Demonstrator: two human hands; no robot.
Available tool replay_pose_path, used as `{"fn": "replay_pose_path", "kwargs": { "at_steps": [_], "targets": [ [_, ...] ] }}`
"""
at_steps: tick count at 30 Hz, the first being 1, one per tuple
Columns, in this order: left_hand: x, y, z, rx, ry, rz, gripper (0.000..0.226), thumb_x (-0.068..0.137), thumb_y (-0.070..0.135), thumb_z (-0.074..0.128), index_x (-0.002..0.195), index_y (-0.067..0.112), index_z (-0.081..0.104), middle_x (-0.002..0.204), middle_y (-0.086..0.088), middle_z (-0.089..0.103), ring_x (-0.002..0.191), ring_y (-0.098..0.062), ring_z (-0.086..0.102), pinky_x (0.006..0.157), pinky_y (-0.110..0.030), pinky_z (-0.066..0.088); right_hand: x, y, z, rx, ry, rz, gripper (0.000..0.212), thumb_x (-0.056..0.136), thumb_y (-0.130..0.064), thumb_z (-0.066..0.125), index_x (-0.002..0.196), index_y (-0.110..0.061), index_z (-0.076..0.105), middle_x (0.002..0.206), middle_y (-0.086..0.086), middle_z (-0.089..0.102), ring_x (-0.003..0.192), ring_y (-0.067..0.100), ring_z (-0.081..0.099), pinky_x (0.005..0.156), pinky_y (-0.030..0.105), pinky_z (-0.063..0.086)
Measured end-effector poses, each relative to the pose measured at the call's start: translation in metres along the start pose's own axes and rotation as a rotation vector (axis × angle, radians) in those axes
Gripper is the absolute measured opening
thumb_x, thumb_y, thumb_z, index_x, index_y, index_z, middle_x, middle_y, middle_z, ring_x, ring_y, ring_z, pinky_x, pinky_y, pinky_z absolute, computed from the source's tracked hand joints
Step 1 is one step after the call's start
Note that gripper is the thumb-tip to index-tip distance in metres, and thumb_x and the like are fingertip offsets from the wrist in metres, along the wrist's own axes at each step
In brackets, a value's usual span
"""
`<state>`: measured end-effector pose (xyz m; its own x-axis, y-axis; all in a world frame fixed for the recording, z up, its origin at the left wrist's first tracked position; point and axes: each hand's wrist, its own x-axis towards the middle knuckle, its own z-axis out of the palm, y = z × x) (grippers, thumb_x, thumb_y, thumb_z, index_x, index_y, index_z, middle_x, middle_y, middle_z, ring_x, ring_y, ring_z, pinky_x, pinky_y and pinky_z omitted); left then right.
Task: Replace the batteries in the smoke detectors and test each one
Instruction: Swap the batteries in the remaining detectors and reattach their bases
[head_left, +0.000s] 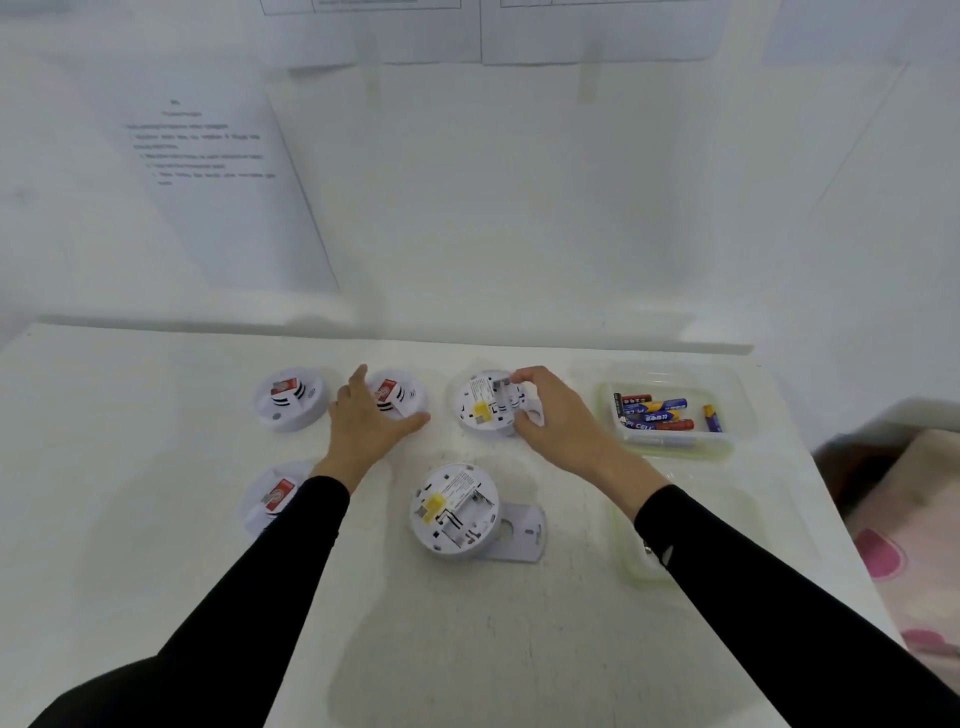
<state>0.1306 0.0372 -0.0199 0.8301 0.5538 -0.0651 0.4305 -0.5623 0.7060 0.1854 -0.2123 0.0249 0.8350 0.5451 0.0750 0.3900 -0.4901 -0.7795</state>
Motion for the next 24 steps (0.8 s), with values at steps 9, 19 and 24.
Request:
{"fn": "replay_pose_path", "kwargs": {
  "at_steps": [9, 19, 24],
  "targets": [
    [-0.097, 0.076, -0.025, -1.579, -0.752, -0.166, 0.056, 0.079, 0.046, 0.070, 0.123, 0.011, 0.068, 0.135, -0.021, 0.059, 0.121, -0.036, 0.059, 0.106, -0.047, 0.045, -0.052, -0.050, -0.013, 0.172, 0.117, -0.209, 0.038, 0.090, -0.038, 0.062, 0.124, -0.021, 0.061, 0.122, -0.009, 0.054, 0.116, 0.004, 0.050, 0.097, 0.017, 0.042],
    [-0.157, 0.096, 0.013, -1.543, -0.759, -0.187, 0.073, 0.094, 0.064, 0.040, 0.145, 0.012, 0.047, 0.137, -0.018, 0.055, 0.121, -0.035, 0.056, 0.102, -0.045, 0.044, -0.106, -0.052, -0.032, -0.130, 0.182, -0.300, 0.068, 0.074, -0.054, 0.075, 0.134, -0.029, 0.055, 0.118, -0.012, 0.042, 0.107, 0.003, 0.034, 0.097, 0.016, 0.034],
    [-0.172, 0.105, 0.015, -1.512, -0.800, -0.268, 0.066, 0.094, 0.063, 0.036, 0.117, 0.014, 0.072, 0.122, -0.017, 0.066, 0.105, -0.034, 0.068, 0.092, -0.044, 0.053, -0.117, -0.050, -0.042, -0.285, 0.260, -0.387, 0.064, 0.069, -0.060, 0.072, 0.121, -0.025, 0.062, 0.111, -0.012, 0.051, 0.103, 0.011, 0.044, 0.093, 0.027, 0.033]
  ]
}}
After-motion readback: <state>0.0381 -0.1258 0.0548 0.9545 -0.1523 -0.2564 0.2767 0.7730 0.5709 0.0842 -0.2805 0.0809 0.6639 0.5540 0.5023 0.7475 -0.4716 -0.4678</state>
